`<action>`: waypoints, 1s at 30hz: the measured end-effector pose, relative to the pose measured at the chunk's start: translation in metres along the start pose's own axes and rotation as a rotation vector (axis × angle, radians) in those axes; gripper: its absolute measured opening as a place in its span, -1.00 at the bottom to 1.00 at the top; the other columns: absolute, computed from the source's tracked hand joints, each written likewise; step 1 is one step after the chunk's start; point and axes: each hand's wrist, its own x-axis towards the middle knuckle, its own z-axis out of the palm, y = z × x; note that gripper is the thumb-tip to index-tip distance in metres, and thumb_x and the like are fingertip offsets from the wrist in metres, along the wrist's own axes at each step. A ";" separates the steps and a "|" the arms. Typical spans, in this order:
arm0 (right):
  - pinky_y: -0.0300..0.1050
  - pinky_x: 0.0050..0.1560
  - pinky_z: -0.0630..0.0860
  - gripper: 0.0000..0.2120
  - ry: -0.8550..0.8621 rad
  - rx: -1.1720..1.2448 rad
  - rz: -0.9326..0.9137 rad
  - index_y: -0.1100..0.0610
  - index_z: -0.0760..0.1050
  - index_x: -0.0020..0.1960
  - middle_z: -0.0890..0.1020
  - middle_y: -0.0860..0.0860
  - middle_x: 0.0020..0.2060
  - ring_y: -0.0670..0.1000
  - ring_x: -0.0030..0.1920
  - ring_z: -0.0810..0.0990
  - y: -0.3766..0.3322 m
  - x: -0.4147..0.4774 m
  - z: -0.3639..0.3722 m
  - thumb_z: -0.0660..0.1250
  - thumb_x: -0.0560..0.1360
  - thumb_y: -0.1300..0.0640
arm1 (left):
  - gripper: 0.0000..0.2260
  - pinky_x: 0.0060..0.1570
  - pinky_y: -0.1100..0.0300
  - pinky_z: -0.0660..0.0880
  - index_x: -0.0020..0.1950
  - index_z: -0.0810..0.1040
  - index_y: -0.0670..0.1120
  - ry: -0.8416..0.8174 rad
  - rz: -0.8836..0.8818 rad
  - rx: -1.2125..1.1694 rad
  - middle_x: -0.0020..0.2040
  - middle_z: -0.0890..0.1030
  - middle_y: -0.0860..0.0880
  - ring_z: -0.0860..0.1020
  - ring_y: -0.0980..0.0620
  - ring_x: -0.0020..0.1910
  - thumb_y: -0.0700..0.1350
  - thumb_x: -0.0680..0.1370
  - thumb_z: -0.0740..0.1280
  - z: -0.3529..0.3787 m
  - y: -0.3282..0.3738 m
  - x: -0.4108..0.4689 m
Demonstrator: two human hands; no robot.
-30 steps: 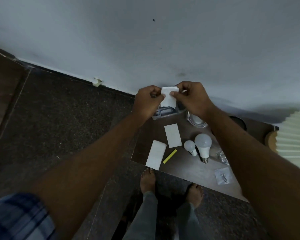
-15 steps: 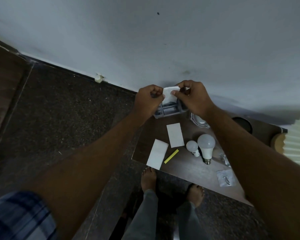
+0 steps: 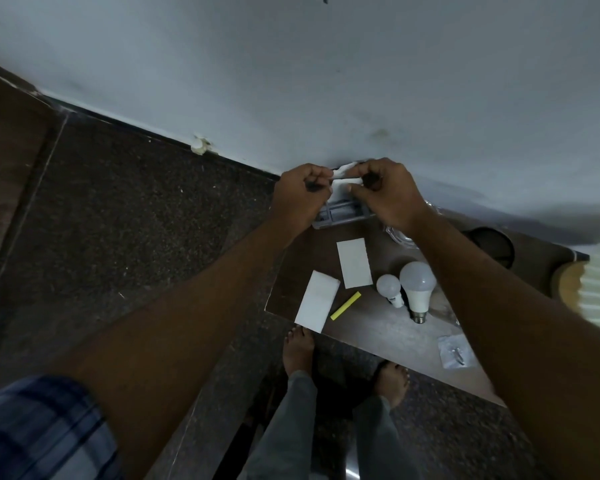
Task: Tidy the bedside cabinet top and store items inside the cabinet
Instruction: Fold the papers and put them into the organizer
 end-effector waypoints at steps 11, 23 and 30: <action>-0.09 0.12 0.63 -0.77 0.119 0.013 -0.028 0.12 0.62 0.13 0.64 0.04 0.11 0.00 0.06 0.64 -0.005 -0.015 -0.006 0.50 0.49 0.14 | -0.77 0.16 -0.03 0.64 0.18 0.67 -0.26 0.041 -0.023 -0.066 0.08 0.71 -0.18 0.68 -0.10 0.09 -0.34 0.53 0.42 -0.002 0.004 -0.011; -0.30 -0.24 0.52 -0.90 0.185 0.085 0.011 -0.03 0.55 -0.01 0.63 -0.09 -0.10 -0.20 -0.25 0.57 -0.009 -0.087 0.035 0.44 0.52 0.11 | -0.84 -0.09 0.30 0.61 0.10 0.68 -0.10 -0.038 -0.107 -0.070 0.01 0.72 -0.01 0.68 0.11 -0.02 -0.25 0.53 0.46 -0.003 -0.034 -0.069; -0.01 -0.04 0.60 -0.82 0.171 -0.179 0.126 0.07 0.63 0.09 0.62 -0.02 0.00 0.01 -0.03 0.63 0.015 -0.135 0.099 0.42 0.53 0.04 | -0.78 0.13 0.14 0.55 0.14 0.66 -0.18 -0.009 -0.280 0.130 0.14 0.68 -0.11 0.63 -0.02 0.11 -0.28 0.49 0.48 0.006 -0.101 -0.106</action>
